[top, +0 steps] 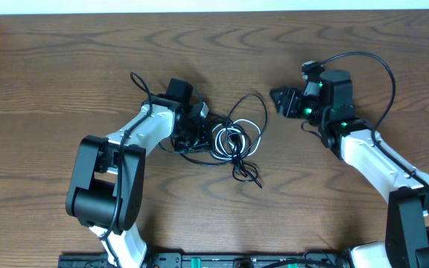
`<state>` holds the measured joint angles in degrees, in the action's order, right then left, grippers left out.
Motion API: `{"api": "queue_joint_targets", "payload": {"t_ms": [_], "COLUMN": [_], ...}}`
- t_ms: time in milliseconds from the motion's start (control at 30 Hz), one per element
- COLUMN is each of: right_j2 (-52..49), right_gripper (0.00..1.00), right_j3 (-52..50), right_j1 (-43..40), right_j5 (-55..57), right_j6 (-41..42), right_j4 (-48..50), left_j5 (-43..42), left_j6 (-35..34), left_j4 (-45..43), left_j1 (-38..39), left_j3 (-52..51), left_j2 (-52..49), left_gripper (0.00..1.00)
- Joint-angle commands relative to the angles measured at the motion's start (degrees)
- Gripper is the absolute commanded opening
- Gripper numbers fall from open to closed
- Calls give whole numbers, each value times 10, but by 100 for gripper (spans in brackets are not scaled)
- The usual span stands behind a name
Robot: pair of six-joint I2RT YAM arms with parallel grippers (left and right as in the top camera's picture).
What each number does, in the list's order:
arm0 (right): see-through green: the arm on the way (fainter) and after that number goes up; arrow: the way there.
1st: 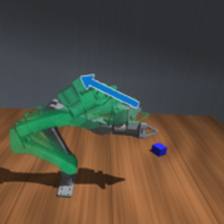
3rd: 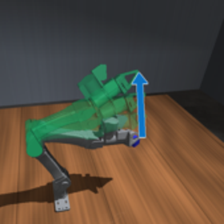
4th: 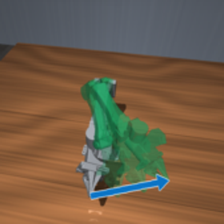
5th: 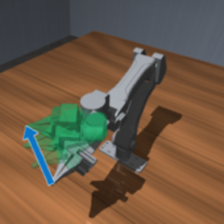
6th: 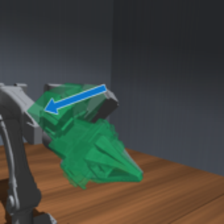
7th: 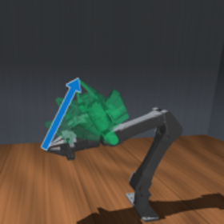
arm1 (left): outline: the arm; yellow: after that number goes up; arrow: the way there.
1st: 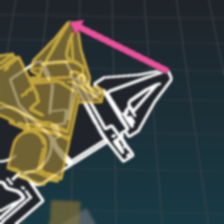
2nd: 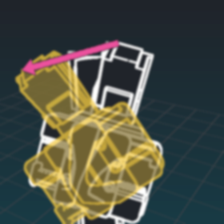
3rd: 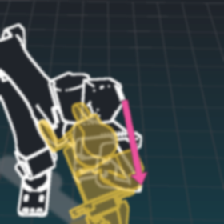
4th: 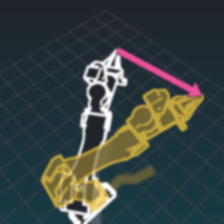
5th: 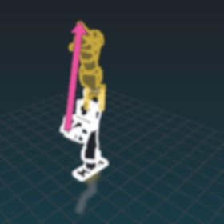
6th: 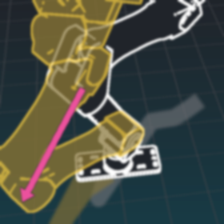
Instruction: Untangle cables
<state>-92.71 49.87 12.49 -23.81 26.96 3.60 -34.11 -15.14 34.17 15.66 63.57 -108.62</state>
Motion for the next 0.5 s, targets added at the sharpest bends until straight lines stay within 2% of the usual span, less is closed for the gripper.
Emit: {"api": "queue_joint_targets", "payload": {"t_ms": [0,67,167,300,467], "right_j2": [10,10,8,8,1], "right_gripper": [70,78,79,81,73], "right_j3": [7,7,6,2,-1], "right_j1": [28,45,78,120,157], "right_j5": [-70,-70,-48,21,115], "right_j6": [-24,-31,-43,-39,5], "right_j4": [-64,-114,-165,-177,-175], "left_j5": [7,7,7,7,7], "left_j6": [7,8,8,7,7], "left_j4": [3,3,2,3,3], "left_j1": [1,1,1,1,1], "left_j3": [4,4,4,4,4], "left_j2": [12,12,12,12,12], "left_gripper": [7,7,7,7,7]}}
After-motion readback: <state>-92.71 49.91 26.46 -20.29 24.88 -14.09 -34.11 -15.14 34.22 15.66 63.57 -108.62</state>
